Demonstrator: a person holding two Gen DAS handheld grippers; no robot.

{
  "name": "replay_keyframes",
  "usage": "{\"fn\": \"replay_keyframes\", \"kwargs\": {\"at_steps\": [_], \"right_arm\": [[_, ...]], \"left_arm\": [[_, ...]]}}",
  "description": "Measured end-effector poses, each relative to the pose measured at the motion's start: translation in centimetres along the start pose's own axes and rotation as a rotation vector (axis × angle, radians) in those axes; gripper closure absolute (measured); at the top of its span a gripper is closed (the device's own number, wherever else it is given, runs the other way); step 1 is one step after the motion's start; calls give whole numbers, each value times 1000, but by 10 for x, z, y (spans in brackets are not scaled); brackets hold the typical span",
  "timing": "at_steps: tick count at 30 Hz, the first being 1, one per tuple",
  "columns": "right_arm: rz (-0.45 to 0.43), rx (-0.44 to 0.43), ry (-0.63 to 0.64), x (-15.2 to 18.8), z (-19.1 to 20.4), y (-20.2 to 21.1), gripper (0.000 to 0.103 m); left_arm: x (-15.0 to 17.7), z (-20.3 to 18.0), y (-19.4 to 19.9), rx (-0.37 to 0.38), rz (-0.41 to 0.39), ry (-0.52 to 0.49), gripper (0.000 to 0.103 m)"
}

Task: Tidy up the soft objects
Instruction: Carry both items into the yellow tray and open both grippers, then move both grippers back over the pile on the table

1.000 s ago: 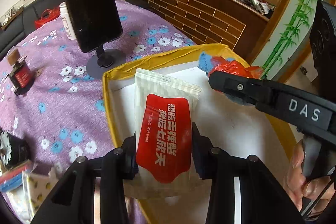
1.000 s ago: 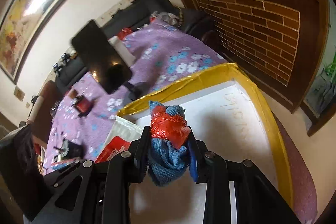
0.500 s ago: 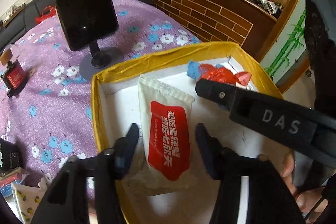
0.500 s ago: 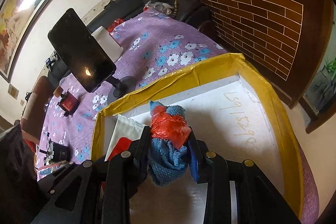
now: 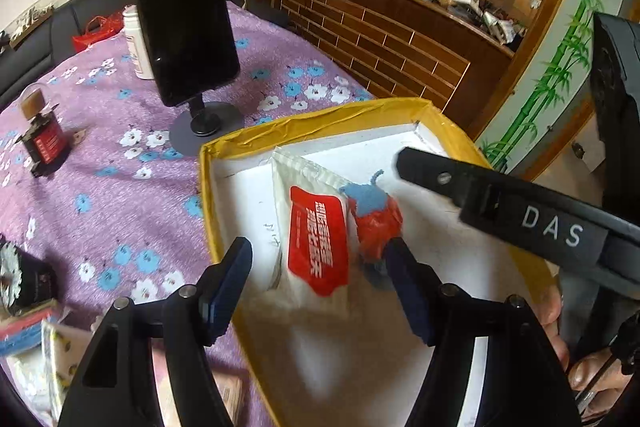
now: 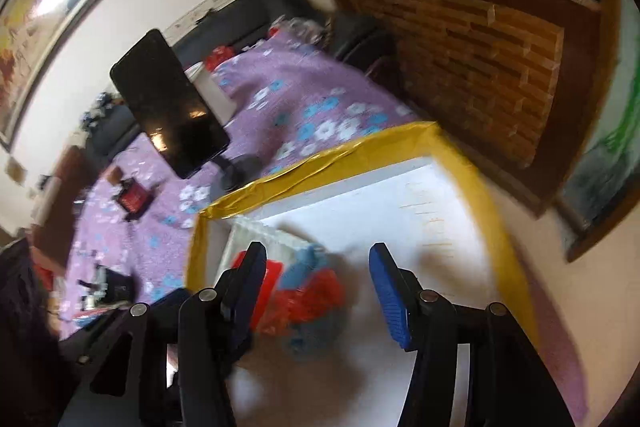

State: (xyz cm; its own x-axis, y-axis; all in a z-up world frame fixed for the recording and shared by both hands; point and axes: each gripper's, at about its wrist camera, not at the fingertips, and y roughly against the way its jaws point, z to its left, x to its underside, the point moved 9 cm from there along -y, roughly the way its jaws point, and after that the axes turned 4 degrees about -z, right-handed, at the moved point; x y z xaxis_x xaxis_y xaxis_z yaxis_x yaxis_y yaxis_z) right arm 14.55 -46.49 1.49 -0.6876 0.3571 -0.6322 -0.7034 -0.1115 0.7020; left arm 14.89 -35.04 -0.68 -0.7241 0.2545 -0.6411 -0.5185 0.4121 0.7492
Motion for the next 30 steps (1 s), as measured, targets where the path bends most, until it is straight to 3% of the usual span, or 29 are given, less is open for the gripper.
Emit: {"fn": "replay_keyframes", "kwargs": {"at_steps": [6,14,20,26,30], "right_arm": [[-125,170,79,1,-2,46,45],[-234,148,126,17,26,82,45],[-300,238,227,39,56,98,45],[-337,139,307,75,97,113,45],[-280,18,456,121,140,112,45]], "left_arm": [[11,9,44,-22,-86,-18,34],[32,26,112,-57,-218,-32,28],[55,53,160,-119,-311,-53,23],[95,101,190,-205,-332,-36,22],[138,148,198,-285,-261,13,20]]}}
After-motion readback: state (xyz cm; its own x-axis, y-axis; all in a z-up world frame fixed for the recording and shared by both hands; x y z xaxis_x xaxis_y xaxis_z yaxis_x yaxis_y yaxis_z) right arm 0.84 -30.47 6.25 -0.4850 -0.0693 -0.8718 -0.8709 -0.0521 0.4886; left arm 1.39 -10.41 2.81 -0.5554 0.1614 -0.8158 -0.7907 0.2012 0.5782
